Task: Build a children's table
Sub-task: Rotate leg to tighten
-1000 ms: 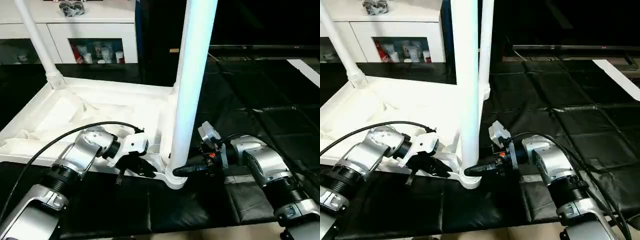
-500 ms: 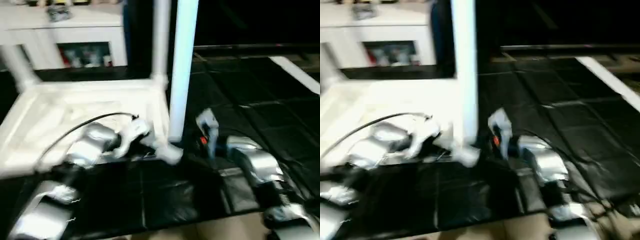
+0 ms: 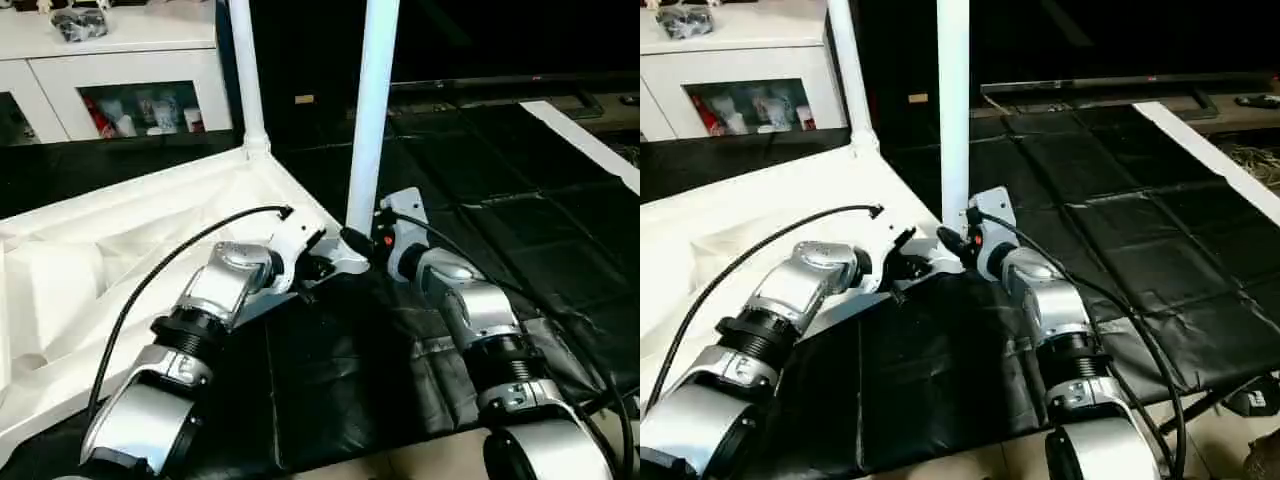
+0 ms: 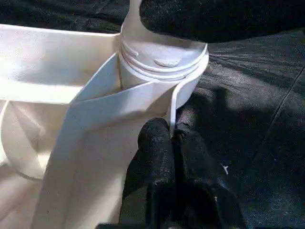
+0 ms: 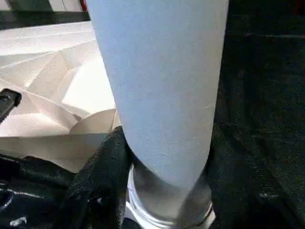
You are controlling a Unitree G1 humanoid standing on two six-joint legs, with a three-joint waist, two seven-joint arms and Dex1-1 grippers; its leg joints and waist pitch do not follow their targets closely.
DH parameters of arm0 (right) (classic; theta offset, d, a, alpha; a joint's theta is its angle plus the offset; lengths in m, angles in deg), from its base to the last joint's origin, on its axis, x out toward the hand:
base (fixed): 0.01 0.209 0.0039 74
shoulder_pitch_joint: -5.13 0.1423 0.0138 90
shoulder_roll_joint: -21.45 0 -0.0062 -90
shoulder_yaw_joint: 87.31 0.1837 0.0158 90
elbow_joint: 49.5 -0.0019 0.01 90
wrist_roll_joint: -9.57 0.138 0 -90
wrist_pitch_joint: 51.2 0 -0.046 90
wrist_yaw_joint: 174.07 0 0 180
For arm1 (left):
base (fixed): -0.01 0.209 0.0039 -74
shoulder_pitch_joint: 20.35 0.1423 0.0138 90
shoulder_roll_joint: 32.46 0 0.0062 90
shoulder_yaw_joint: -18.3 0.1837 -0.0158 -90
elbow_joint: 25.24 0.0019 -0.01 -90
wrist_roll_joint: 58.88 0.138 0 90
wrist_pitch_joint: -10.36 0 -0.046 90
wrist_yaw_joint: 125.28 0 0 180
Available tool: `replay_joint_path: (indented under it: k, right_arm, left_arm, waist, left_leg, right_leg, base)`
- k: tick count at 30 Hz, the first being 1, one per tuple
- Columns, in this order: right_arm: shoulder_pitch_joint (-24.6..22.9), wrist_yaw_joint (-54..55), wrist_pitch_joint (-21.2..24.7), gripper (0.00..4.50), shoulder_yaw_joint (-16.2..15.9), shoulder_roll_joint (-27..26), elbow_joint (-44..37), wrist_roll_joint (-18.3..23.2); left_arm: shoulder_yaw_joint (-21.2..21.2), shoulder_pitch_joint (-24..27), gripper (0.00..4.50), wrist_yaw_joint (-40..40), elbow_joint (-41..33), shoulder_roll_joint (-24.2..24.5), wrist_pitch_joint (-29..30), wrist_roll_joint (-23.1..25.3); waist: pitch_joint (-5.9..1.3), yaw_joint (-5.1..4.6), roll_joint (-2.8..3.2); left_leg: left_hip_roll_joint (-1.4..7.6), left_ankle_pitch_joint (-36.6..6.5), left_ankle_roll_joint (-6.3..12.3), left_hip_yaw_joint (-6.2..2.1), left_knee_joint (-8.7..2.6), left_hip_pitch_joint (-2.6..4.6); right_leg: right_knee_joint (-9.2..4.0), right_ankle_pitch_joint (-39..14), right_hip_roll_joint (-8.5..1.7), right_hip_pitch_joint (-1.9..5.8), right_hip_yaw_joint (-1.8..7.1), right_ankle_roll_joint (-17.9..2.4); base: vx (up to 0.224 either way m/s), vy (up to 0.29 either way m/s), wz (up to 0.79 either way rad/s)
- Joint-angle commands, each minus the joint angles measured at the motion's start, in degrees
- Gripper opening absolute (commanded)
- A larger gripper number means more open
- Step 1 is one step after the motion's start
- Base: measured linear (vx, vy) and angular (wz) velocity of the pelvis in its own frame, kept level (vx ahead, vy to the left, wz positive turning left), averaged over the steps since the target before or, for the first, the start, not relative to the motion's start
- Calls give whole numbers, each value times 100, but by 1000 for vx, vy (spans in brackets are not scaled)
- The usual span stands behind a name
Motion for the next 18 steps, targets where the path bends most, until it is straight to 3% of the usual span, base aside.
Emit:
replay_joint_path:
  k: [1, 4, 5, 9, 12, 13, 14, 18]
  right_arm:
    - [-65, -470, 162, 269, -472, -497, 45, 269]
    - [-175, -622, 133, 292, -451, -403, -56, 305]
    - [-291, -852, 80, 313, -430, -251, -184, 350]
    - [-454, -1250, 7, 326, -425, 42, -364, 404]
    - [-625, -1865, -93, 357, -415, 370, -630, 602]
    - [-715, -2255, -38, 357, -431, 614, -818, 726]
    - [-747, -2440, -23, 387, -456, 743, -880, 746]
    - [-802, -3189, -41, 407, -517, 1236, -977, 771]
  left_arm:
    - [139, -195, 0, 214, -209, -249, -270, -227]
    - [219, -112, 0, 469, -311, -128, -329, -230]
    - [279, -53, 0, 669, -359, 3, -386, -212]
    - [372, 20, 0, 1019, -386, 207, -608, -177]
    - [464, 89, 0, 1430, -448, 439, -757, -192]
    - [545, 130, 0, 1721, -477, 621, -933, -181]
    - [578, 151, 0, 1881, -496, 704, -1011, -183]
    - [712, 251, 0, 2572, -611, 1026, -1316, -234]
  waist:
    - [-406, 55, 5]
    - [-397, 51, -12]
    - [-402, 48, -4]
    - [-404, 65, 6]
    - [-399, 117, 9]
    - [-393, 144, 38]
    - [-394, 144, 25]
    - [-388, 219, 49]
  left_leg:
    - [67, -975, 266, -7, -358, -15]
    - [66, -1074, 244, -8, -368, -16]
    - [72, -1041, 251, -10, -368, -14]
    - [87, -1005, 298, -4, -365, -3]
    - [100, -1092, 323, 1, -369, 11]
    - [98, -1139, 320, -13, -379, 20]
    - [102, -1160, 317, -6, -375, 17]
    - [124, -1225, 277, 3, -376, 26]
  right_leg:
    - [-440, -1190, -288, 362, 264, -1208]
    - [-462, -1396, -302, 367, 272, -1138]
    - [-456, -1343, -300, 368, 274, -1135]
    - [-443, -1193, -304, 363, 282, -1211]
    - [-436, -1137, -306, 365, 291, -1248]
    - [-450, -1161, -303, 371, 282, -1232]
    - [-435, -1161, -303, 367, 286, -1254]
    - [-449, -1301, -309, 358, 290, -1236]
  base:
    - [0, 0, 0]
    - [0, 0, 0]
    - [0, 0, 0]
    - [0, 0, 0]
    - [0, 0, 0]
    - [0, 0, 0]
    - [0, 0, 0]
    - [0, 0, 0]
